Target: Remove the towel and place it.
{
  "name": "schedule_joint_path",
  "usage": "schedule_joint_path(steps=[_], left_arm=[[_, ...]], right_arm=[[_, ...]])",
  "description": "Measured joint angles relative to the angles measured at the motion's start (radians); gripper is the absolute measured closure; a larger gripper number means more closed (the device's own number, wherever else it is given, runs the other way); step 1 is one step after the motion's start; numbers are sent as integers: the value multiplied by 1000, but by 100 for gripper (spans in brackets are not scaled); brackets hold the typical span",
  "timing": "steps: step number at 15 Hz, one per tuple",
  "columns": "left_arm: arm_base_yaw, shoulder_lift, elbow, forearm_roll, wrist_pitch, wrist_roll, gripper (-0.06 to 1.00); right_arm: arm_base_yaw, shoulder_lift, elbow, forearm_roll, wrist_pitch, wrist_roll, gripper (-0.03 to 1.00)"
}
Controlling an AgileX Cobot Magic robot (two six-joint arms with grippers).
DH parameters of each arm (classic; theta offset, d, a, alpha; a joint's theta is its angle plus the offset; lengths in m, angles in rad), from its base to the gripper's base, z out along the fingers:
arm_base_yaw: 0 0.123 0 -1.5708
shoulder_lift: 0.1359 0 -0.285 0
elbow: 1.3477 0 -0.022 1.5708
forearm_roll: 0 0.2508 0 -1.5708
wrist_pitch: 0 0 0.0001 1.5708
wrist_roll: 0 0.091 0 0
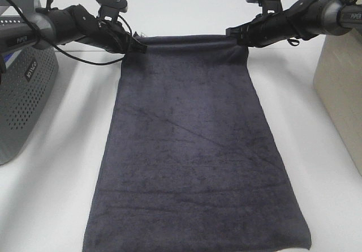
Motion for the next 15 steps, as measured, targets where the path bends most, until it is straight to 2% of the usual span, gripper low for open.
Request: schedule_joint_path(steps=[3, 5, 6, 7, 8, 10, 12, 15], left_arm=[[-16, 23, 0, 0, -55, 0, 88], [-22, 36, 0, 1, -84, 0, 74], [-24, 49, 0, 3, -132, -1, 55], [-26, 53, 0, 3, -149, -2, 49], [-27, 56, 0, 3, -195, -15, 36], [-27, 56, 0, 3, -237, -23, 29], [-27, 56, 0, 3, -254, -24, 27], [-27, 56, 0, 3, -273, -24, 26]], right_arm=[[3, 24, 0, 10, -26, -15, 92], [3, 32, 0, 16, -34, -23, 84], [3, 32, 0, 16, -55, -23, 67], [3, 32, 0, 20, -63, -24, 60], [3, 32, 0, 35, -88, -24, 42], [3, 32, 0, 55, -125, -25, 33], [3, 32, 0, 61, -135, -25, 30], [3, 25, 0, 64, -75, -25, 29]])
